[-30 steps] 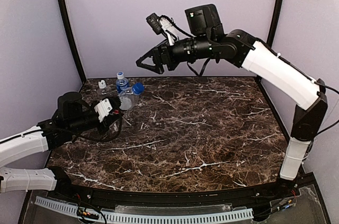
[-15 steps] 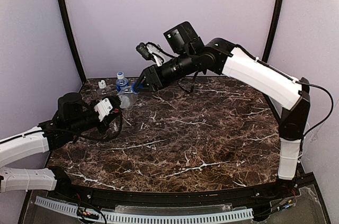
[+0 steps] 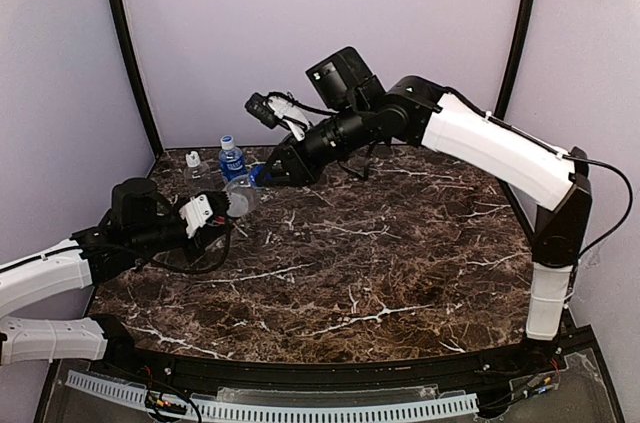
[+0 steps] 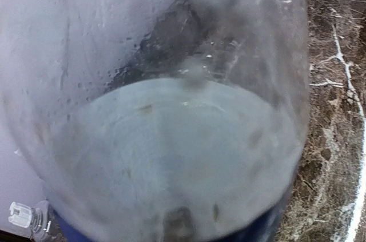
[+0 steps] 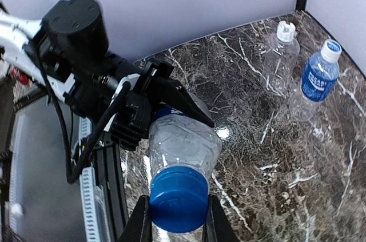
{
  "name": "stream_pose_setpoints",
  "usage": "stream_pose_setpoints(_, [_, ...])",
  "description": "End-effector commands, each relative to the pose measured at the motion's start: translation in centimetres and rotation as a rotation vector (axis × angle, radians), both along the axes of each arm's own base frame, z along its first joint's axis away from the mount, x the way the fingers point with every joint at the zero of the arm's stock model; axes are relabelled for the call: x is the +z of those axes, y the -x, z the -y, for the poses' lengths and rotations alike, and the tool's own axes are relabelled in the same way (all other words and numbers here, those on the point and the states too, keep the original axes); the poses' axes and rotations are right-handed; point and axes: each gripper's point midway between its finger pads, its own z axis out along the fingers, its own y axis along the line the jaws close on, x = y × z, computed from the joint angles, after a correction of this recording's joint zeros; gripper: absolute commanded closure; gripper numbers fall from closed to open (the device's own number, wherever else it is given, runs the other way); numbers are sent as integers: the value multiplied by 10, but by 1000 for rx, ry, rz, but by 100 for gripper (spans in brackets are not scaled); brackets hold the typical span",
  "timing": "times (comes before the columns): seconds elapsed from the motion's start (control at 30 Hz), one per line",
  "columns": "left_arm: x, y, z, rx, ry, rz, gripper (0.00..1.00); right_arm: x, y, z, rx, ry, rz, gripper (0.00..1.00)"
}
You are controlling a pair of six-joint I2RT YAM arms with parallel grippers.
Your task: Unscrew the bottle caps
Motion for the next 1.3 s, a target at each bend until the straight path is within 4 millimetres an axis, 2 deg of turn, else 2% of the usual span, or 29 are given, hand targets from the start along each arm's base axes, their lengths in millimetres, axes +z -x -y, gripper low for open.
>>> stream_pose_setpoints(0.0, [-14, 58, 28, -304, 35, -196, 77, -1, 64, -7, 349, 2, 388, 100])
stream_pose_setpoints(0.1, [-23, 83, 31, -391, 43, -310, 77, -19, 94, 1, 540, 31, 576, 100])
stream_pose_setpoints(0.2, [-21, 103, 34, -476, 72, -388, 77, -40, 110, 13, 694, 71, 742, 100])
stream_pose_setpoints(0.27, [-19, 110, 35, -499, 88, -426, 77, -46, 109, 15, 749, 96, 847, 100])
stream_pose_setpoints(0.43, [-16, 113, 36, -509, 105, -449, 77, -55, 99, 16, 838, 182, 1077, 100])
stream_pose_setpoints(0.63, [-15, 112, 36, -501, 107, -448, 77, -55, 94, 12, 860, 216, 1206, 100])
stream_pose_setpoints(0.73, [-15, 108, 36, -483, 109, -430, 77, -50, 93, 11, 809, 194, 1234, 76])
stream_pose_setpoints(0.77, [-16, 106, 35, -468, 105, -425, 77, -48, 93, 11, 789, 180, 1236, 66])
stream_pose_setpoints(0.8, [-16, 103, 35, -460, 107, -414, 77, -43, 92, 9, 756, 155, 1240, 50])
stream_pose_setpoints(0.9, [-15, 89, 34, -398, 105, -367, 78, -28, 91, 10, 666, 99, 1238, 25])
stream_pose_setpoints(0.93, [-16, 83, 32, -369, 99, -354, 78, -19, 90, 13, 618, 79, 1242, 7])
stream_pose_setpoints(0.97, [-15, 80, 33, -359, 101, -336, 78, -11, 87, 13, 566, 57, 1246, 2])
stream_pose_setpoints(1.1, [-22, 72, 29, -327, 67, -292, 78, 17, 79, 20, 389, -31, 1181, 1])
stream_pose_setpoints(1.2, [-27, 60, 23, -263, 45, -251, 78, 31, 77, 19, 298, -98, 1031, 2])
stream_pose_setpoints(1.23, [-23, 54, 23, -247, 52, -220, 78, 36, 72, 19, 261, -113, 967, 1])
stream_pose_setpoints(1.27, [-24, 46, 19, -200, 44, -199, 77, 46, 67, 19, 217, -141, 894, 1])
